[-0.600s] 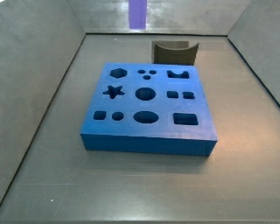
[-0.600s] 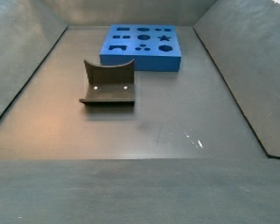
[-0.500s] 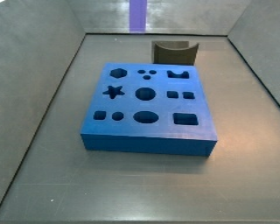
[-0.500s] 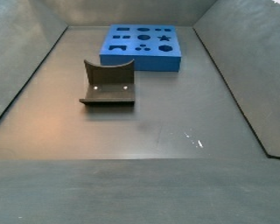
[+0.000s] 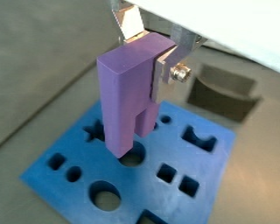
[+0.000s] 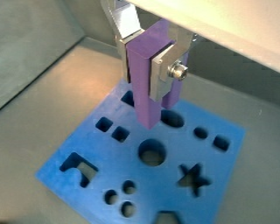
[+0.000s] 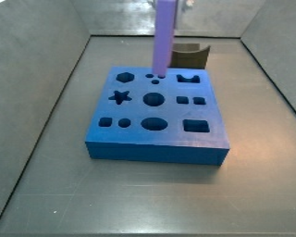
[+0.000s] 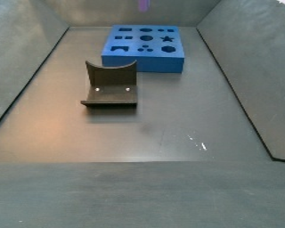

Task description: Insert the double-square object.

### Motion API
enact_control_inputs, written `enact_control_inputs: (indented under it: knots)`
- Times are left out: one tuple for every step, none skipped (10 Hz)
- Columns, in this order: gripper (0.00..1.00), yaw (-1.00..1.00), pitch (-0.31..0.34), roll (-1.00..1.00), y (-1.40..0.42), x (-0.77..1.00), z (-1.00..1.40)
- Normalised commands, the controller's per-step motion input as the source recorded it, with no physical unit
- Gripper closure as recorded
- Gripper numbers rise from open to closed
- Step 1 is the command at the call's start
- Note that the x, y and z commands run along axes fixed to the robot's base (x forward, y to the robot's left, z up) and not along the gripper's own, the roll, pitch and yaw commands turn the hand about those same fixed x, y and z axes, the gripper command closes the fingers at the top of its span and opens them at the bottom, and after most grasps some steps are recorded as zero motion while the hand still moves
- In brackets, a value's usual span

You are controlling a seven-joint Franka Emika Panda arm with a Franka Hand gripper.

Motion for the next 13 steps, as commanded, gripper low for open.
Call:
enact_control_inputs:
  knots:
    - [1.0, -0.83, 0.0, -0.09, 0.13, 0.4, -0.27]
    - [1.0, -0.88, 0.0, -0.01, 0.14, 0.3, -0.09]
    - [1.0, -0.9, 0.0, 0.0, 0.13, 0.27, 0.0]
    - [1.0, -0.91, -0.01, 0.01, 0.1, 0.22, 0.0]
    - [1.0, -1.0, -0.016, 0.1, 0.0, 0.02, 0.0]
    - [1.0, -1.0, -0.02, 0.1, 0.0, 0.01, 0.0]
    - [1.0, -1.0, -0.024, 0.11, 0.0, 0.0, 0.0]
    - [1.0, -0.91, -0.047, 0.14, 0.0, 0.18, 0.0]
    - [1.0, -0.75, -0.053, 0.13, 0.0, 0.39, 0.0]
    - [1.0, -0.73, -0.089, 0.17, 0.0, 0.44, -0.04]
    - [1.0, -0.75, -0.114, 0.22, 0.0, 0.41, -0.16]
    - [1.0, -0.79, -0.109, 0.27, 0.0, 0.34, -0.24]
    - [1.0, -0.97, -0.093, 0.24, 0.0, 0.13, -0.22]
